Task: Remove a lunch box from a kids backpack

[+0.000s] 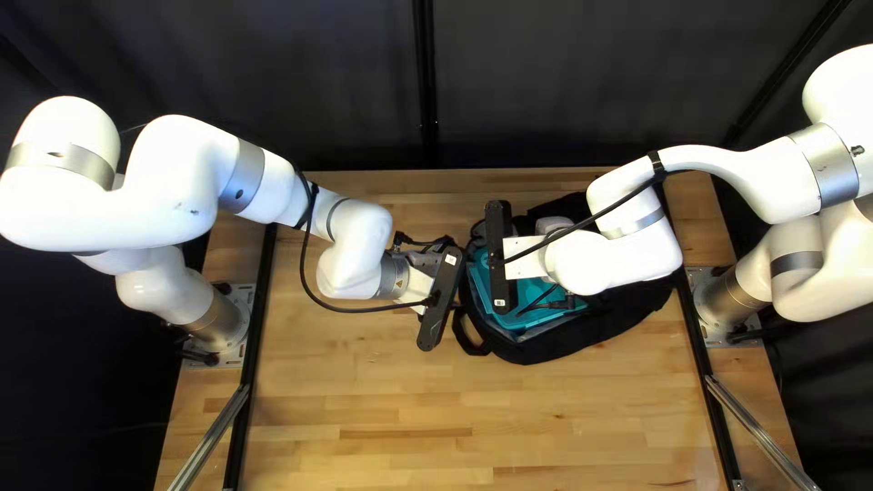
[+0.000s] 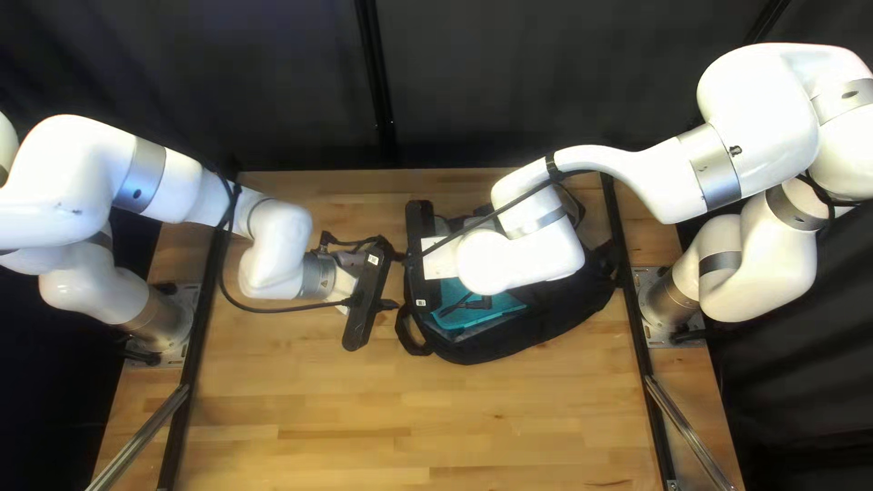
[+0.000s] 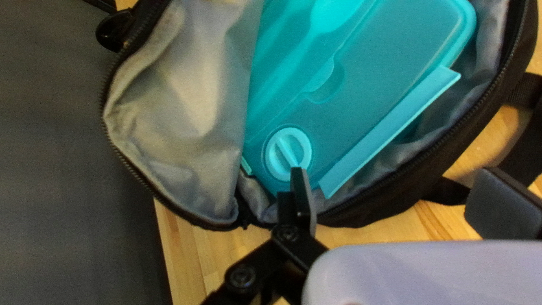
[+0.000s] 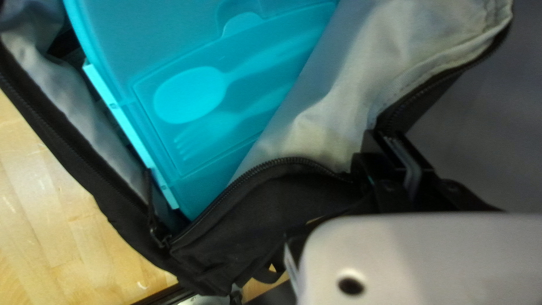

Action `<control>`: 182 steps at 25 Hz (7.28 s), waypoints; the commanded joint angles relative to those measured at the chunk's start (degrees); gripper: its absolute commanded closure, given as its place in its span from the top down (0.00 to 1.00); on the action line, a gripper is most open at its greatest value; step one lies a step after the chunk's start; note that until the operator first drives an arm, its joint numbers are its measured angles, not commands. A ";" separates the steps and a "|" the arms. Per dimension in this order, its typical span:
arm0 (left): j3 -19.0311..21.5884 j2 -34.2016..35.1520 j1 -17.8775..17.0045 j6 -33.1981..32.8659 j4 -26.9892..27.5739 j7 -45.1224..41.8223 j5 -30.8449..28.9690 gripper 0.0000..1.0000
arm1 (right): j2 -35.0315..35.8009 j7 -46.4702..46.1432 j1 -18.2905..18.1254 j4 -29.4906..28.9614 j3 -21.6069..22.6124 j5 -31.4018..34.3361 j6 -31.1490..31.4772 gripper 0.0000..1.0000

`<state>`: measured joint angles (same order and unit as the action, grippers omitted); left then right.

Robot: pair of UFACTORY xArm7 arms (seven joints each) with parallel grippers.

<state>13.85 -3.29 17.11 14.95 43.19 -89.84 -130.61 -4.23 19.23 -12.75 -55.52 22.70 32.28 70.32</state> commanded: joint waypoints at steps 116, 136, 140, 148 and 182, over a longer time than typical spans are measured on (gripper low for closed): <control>2.85 -7.55 3.65 -0.06 6.50 -19.85 -23.39 0.12 | 1.62 0.22 -0.13 -1.13 -0.07 0.38 -0.24 0.00; 3.67 1.04 2.80 -7.58 2.74 -12.07 -15.52 0.00 | -0.47 -0.89 -0.95 1.62 -1.14 -0.49 -0.31 0.00; 3.19 2.32 3.01 -9.21 2.98 -6.44 -10.88 0.00 | -0.30 -0.75 -0.95 1.78 -1.14 -0.58 -0.47 0.00; 2.95 2.21 3.01 -8.53 2.77 -4.01 -8.81 0.00 | -0.97 -0.83 -0.86 2.42 -1.10 -0.89 -0.50 0.00; 3.91 9.73 3.70 -4.77 -2.73 16.13 19.49 0.00 | 1.56 0.14 -0.39 2.25 -0.54 -0.64 -1.74 0.00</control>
<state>17.76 6.14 20.84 10.14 40.69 -73.50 -111.20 -2.34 19.47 -13.18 -53.41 22.13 31.79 68.42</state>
